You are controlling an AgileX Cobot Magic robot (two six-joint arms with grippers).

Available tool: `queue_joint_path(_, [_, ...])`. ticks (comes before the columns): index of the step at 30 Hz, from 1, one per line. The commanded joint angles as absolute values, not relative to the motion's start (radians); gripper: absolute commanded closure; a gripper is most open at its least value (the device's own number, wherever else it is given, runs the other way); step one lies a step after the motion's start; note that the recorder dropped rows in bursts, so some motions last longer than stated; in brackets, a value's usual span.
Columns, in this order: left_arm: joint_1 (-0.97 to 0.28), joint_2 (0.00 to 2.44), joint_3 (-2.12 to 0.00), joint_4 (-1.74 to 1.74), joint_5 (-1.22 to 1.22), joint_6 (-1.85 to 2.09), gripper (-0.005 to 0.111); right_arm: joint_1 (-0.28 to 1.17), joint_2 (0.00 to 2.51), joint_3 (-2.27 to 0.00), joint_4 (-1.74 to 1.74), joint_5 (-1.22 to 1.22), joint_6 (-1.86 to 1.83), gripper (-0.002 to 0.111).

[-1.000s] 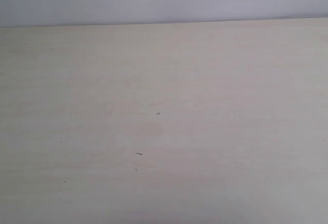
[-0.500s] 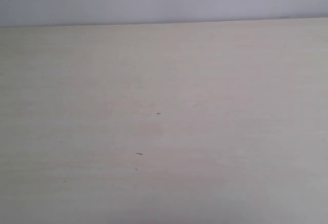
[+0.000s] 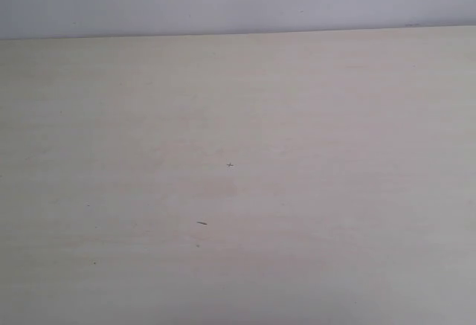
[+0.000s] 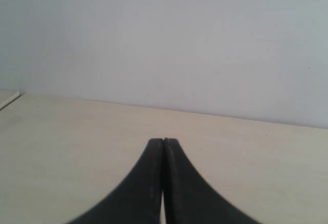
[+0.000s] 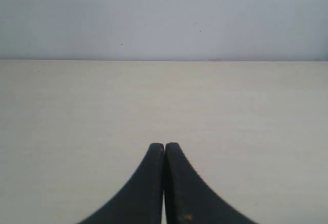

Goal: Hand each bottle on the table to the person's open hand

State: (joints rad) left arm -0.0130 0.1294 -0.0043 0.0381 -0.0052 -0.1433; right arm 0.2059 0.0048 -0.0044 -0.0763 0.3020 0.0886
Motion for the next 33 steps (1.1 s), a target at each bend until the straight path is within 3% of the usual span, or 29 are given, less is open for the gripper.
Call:
queue_joint_path(1, [-0.011,0.126,0.000,0.047,-0.007,-0.157,0.106,0.201,0.000,0.000,-0.077,0.301,0.091,0.108])
queue_joint_path(14, [-0.011,0.126,0.000,0.047,0.276,-0.157,0.106,0.201,0.000,0.000,-0.077,0.301,0.091,0.108])
queue_joint_path(33, [-0.011,0.099,0.000,0.047,0.276,-0.157,0.106,0.201,0.000,0.000,-0.077,0.297,0.091,0.108])
